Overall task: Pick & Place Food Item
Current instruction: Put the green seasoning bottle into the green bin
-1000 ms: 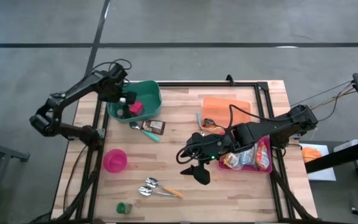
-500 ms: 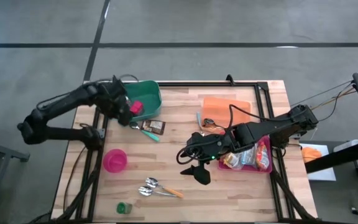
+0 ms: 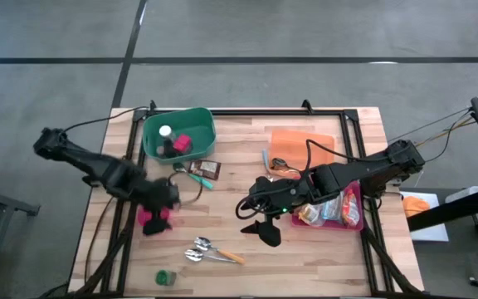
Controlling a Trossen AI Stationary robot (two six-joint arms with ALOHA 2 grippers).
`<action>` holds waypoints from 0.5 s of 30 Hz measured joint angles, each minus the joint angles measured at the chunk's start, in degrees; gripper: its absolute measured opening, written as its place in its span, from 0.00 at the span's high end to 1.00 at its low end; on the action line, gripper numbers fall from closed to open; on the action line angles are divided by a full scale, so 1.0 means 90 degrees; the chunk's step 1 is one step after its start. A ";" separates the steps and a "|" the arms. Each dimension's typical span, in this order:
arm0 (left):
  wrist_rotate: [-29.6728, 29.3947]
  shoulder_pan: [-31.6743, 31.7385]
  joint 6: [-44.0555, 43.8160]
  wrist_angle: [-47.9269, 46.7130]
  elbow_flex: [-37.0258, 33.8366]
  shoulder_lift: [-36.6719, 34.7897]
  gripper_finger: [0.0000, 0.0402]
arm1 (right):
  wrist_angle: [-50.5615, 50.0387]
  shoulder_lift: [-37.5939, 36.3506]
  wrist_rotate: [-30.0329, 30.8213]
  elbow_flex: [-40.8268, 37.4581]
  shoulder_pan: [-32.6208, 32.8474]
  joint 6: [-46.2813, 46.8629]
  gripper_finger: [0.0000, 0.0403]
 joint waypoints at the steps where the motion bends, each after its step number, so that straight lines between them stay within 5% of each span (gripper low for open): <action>1: -0.0102 -0.0312 -0.0167 0.0238 0.0004 0.0017 0.09 | 0.0002 0.0000 0.0002 0.0000 0.0000 0.0005 0.16; 7: -0.0611 -0.1596 -0.0625 0.0333 0.0320 0.0532 0.09 | 0.0002 0.0000 0.0002 0.0000 0.0000 0.0018 0.16; 15: -0.0478 -0.2085 -0.0060 0.0269 0.1144 0.1567 0.09 | 0.0000 0.0000 0.0000 0.0000 0.0000 0.0117 0.16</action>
